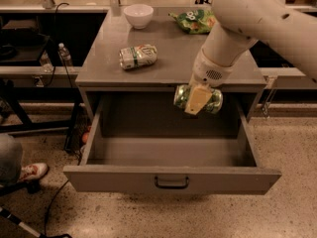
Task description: Place green can into top drawer
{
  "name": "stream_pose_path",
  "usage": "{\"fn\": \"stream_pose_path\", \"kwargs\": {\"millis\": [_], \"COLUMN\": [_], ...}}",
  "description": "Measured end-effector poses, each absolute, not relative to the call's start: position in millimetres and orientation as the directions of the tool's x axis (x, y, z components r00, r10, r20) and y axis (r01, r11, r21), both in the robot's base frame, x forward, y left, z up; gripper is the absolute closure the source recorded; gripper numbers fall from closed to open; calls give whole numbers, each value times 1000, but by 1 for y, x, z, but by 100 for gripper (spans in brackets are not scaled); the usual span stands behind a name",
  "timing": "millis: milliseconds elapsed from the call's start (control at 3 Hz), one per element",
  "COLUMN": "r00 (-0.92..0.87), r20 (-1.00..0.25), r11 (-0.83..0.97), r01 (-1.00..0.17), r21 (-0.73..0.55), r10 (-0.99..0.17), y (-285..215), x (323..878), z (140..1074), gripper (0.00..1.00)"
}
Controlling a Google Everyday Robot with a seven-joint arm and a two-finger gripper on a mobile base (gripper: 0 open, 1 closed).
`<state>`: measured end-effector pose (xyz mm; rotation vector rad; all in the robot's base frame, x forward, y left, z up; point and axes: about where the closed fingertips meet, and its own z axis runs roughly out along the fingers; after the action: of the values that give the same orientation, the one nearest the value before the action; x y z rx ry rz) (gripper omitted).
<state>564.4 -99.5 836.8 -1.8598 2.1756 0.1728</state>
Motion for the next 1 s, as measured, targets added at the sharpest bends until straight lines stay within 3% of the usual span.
{"fn": "stream_pose_path", "kwargs": {"millis": [667,1000], "r00": [-286,-276], "r20": [-409,-464], "r11": [320,346], "r01": [-947,-936], "r21": [-16,-71], "r10": [-867,-842], "y": [-61,-50], "x": [549,566], "z": [757,758], "gripper": [100,100]}}
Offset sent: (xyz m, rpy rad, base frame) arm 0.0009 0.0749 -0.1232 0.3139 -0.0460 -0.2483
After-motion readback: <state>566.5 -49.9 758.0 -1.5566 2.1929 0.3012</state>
